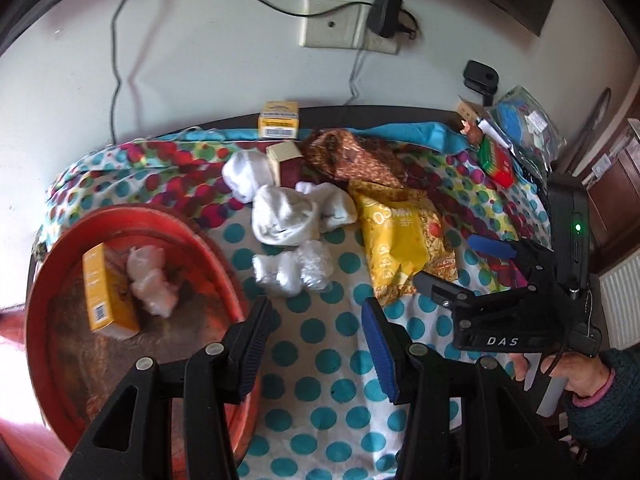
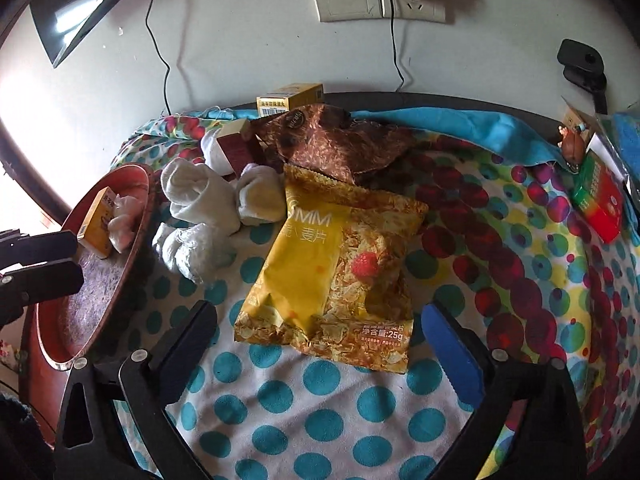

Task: Organize objects
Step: 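Grasp the clear plastic bag with the left gripper while the right gripper grasps the yellow snack bag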

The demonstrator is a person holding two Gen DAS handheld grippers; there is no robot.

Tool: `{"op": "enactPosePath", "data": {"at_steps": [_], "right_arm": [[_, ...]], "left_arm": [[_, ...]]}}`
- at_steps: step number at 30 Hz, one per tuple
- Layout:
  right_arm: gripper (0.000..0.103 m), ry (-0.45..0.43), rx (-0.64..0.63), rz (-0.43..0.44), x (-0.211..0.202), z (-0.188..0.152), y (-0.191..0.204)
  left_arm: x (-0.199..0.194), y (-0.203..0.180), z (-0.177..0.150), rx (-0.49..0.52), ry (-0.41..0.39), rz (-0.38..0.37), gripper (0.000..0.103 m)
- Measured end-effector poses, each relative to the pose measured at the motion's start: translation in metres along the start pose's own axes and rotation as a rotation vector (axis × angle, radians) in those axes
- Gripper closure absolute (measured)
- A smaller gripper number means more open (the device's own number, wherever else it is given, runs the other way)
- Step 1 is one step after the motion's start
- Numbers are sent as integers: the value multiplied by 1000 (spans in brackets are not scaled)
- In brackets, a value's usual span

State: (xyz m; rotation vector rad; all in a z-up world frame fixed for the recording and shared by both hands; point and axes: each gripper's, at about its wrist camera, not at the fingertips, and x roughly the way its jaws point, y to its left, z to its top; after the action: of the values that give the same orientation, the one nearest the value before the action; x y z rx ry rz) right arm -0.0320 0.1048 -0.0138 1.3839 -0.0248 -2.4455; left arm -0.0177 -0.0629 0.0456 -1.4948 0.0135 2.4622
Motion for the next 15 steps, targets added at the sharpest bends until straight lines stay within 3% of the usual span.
{"op": "enactPosePath", "data": {"at_steps": [8,15], "right_arm": [[0,39,84,-33,32,6,-10],[0,0,103,-8,46,4,-13]], "left_arm": [[34,0,3,-5,-17,17,55],[57,4,3,5,-64,45,55]]}}
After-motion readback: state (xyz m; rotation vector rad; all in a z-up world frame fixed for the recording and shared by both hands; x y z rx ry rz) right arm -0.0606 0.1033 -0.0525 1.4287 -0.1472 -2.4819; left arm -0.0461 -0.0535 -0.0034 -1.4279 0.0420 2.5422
